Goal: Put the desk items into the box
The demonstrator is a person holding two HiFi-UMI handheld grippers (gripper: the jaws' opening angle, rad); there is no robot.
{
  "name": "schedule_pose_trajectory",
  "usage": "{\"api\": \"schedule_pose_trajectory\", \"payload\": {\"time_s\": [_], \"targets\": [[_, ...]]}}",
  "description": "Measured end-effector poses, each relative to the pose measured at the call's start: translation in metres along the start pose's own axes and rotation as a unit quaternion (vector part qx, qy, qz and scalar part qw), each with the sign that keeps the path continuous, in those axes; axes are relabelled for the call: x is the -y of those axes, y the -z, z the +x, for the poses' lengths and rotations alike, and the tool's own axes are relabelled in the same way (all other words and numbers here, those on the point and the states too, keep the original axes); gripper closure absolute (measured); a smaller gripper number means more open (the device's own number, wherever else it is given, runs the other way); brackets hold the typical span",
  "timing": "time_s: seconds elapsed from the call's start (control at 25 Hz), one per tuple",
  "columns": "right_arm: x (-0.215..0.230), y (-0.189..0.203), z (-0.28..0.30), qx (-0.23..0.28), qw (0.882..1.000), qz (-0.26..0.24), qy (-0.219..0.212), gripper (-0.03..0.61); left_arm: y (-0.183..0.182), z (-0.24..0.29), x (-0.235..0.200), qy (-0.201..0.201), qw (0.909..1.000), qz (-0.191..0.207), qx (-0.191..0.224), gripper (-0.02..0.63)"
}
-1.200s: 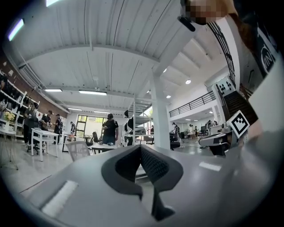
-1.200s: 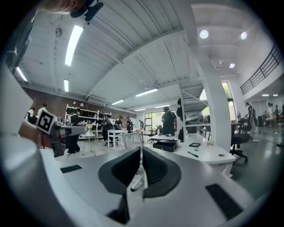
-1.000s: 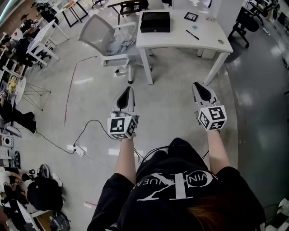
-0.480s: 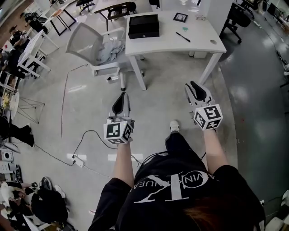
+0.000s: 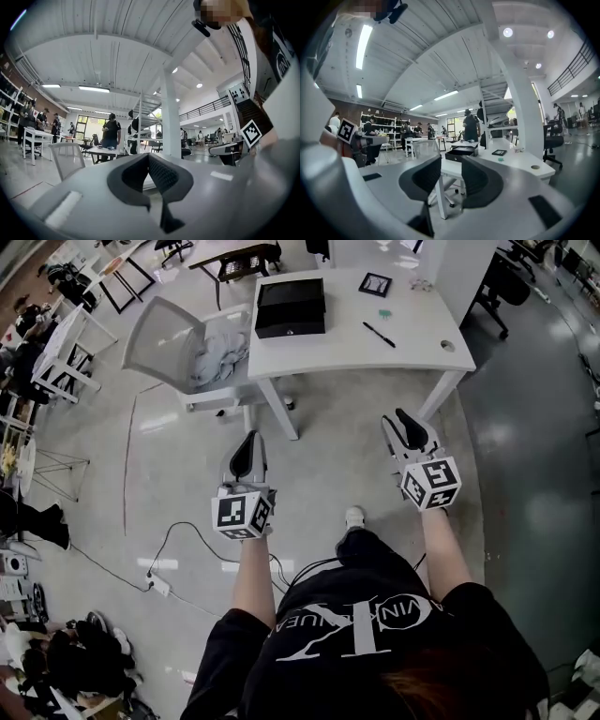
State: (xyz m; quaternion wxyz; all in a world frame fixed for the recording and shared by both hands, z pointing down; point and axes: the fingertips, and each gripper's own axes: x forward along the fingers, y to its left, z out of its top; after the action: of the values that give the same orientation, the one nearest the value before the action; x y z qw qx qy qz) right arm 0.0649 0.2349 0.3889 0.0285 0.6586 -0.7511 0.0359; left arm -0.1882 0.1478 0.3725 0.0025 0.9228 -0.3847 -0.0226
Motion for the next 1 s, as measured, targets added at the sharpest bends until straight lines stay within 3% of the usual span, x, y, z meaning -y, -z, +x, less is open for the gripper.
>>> {"api": "schedule_pose_trajectory", "payload": {"time_s": [0.52,1.0], "targets": [[0.081,0.005,0.071,-0.022,0.999,-0.005,-0.032,0.479,0.011,0.105,0.008,-0.015,0.9998,-0.004,-0.010,0.603],[0.113,0.020,0.115,-0.040,0.998,-0.003,-0.052,0.479,0.025,0.153,0.007,-0.019,0.9996,-0.003,-0.020,0.603]]}}
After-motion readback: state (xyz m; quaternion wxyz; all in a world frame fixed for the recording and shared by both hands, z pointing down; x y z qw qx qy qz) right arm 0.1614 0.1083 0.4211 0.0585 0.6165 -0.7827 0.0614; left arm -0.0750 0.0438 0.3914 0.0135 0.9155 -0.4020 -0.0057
